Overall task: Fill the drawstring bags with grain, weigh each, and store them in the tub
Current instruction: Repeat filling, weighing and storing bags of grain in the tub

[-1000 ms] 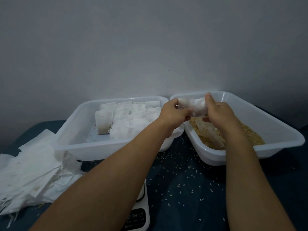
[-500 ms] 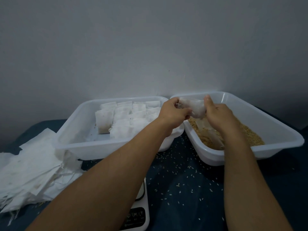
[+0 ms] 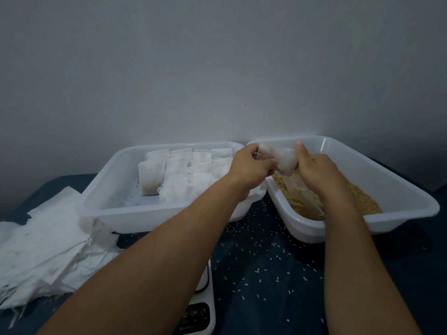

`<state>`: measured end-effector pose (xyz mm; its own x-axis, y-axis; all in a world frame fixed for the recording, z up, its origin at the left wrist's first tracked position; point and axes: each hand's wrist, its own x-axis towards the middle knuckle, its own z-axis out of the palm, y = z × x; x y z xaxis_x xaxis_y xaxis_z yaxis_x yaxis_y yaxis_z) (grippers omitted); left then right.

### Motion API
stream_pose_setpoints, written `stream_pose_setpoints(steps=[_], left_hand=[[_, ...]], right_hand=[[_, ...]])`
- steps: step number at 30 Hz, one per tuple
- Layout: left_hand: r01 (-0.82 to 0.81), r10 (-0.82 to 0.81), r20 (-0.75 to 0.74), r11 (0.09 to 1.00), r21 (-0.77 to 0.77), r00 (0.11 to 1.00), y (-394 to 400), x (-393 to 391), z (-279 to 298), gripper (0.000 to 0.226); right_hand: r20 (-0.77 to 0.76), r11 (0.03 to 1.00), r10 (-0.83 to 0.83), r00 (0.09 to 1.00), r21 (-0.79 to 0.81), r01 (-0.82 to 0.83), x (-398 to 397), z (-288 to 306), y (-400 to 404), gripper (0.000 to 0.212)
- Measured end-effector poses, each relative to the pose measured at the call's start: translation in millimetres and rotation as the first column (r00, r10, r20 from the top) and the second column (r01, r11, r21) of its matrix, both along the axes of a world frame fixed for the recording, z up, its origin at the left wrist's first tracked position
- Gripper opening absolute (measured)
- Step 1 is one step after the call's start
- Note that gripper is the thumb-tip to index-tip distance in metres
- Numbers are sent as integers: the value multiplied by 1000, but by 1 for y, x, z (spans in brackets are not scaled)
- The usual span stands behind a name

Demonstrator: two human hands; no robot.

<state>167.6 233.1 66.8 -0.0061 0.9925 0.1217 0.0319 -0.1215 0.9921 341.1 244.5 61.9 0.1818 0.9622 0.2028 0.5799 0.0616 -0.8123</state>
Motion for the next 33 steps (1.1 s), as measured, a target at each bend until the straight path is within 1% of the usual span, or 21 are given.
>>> stream_pose_setpoints(steps=[2,5,6,8,10,14,16,18,20,22,24,26,28,30,32,33], left_hand=[[1,-1,12,1000,-4,1000,0,0,0,17],[11,-11,41,1000,-8,999,-2,0,-2,16],[14,-14,57,1000,-13,998,-3,1,-2,17],[24,-20,104,999,-30,994,-5,2,-2,18],[34,-24,169,998,-54,985,-8,2,-2,20],[61,-31,308,994,-89,951,-16,1,-2,25],[97,-61,337,991,-89,939,-24,-1,-1,29],[136,-106,323,988,-73,941,-35,-7,-1,39],[164,-148,259,986,-40,954,-50,-16,-3,44],[165,-166,109,986,13,980,-65,-26,-6,46],[147,-143,-63,987,68,988,-78,-35,-7,41],[123,-109,-137,987,100,985,-89,-42,-12,31],[113,-98,-129,987,115,987,-99,-51,-18,23],[104,-95,-83,987,122,992,-108,-61,-25,24],[88,-88,-5,990,113,996,-117,-75,-31,30],[72,-74,18,991,110,997,-120,-82,-34,33]], right_hand=[[-14,1000,-22,1000,22,22,1,0,-1,66],[-90,998,61,994,7,-60,2,1,-1,72],[-87,997,76,993,-1,-76,2,1,-1,72],[-21,998,56,998,23,-56,0,1,-1,72],[-10,996,38,999,78,-37,-1,2,-3,66],[-136,965,191,972,210,-160,-4,10,-11,35],[-114,934,240,964,299,-197,-8,16,-15,30],[-49,900,268,962,368,-232,-12,23,-20,26],[9,864,316,949,409,-292,-17,32,-26,20],[59,823,394,917,421,-381,-24,41,-35,13],[118,781,477,871,398,-481,-34,50,-45,9],[185,749,533,826,350,-562,-45,54,-51,10],[237,733,562,792,301,-610,-55,55,-56,18],[240,729,565,790,305,-613,-61,55,-60,28],[138,748,575,806,310,-586,-65,53,-60,40],[86,757,596,798,269,-595,-67,51,-61,46]])
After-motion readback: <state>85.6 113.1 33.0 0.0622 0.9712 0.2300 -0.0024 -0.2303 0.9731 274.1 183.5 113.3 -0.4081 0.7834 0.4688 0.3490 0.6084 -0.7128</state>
